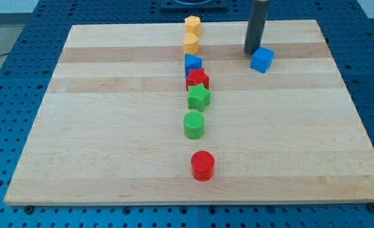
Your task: Move the blue cube parallel right to the green circle
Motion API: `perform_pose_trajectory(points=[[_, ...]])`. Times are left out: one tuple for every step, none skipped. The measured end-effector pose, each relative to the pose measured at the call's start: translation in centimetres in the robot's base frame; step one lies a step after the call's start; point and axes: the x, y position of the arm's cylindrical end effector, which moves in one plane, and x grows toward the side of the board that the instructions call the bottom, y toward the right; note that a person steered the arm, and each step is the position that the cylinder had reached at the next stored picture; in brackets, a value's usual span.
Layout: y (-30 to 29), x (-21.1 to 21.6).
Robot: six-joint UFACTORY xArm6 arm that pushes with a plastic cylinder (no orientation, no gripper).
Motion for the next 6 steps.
perform_pose_trajectory(points=[[2.7,1.7],[0.8,6.4],[2.0,5.7],[1.8,3.8],[-0.6,4.5],[-2.9,7.1]])
